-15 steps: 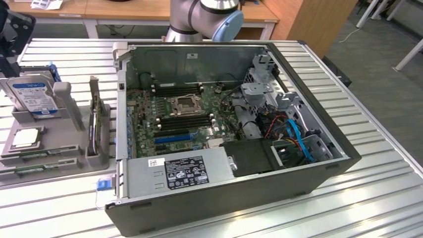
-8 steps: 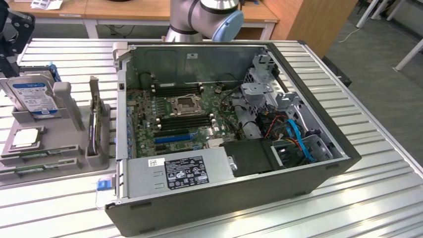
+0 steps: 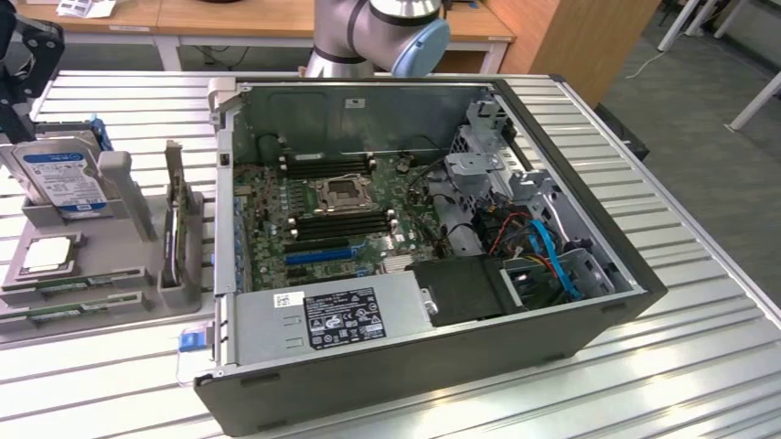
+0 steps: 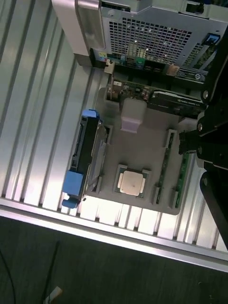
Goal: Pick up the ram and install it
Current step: 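Pick up the ram and move it above insertion slot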
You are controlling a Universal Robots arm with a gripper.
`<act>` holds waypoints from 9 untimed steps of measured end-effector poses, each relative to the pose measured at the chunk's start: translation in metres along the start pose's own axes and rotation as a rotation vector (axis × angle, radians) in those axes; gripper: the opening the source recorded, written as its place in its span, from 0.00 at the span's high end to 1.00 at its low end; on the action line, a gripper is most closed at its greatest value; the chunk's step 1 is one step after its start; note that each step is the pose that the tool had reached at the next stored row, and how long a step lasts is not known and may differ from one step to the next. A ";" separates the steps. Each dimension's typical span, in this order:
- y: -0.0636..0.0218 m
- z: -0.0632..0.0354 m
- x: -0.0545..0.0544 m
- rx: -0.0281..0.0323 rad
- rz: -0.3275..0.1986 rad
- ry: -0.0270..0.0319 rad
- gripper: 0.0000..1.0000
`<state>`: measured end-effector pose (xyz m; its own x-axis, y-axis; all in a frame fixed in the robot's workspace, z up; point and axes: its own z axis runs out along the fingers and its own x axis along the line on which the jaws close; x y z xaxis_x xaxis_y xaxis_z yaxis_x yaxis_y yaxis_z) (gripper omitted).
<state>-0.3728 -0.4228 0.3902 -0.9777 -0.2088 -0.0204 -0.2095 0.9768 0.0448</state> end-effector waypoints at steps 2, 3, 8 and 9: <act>0.0000 0.0000 0.000 -0.0004 -0.016 0.0007 0.90; 0.0000 0.0000 0.000 -0.0005 -0.024 0.0011 0.90; 0.0000 0.0000 0.000 -0.0012 -0.058 0.0026 0.90; 0.0000 0.0000 0.000 -0.0013 -0.063 0.0028 0.90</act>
<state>-0.3728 -0.4228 0.3902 -0.9626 -0.2703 -0.0204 -0.2710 0.9615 0.0448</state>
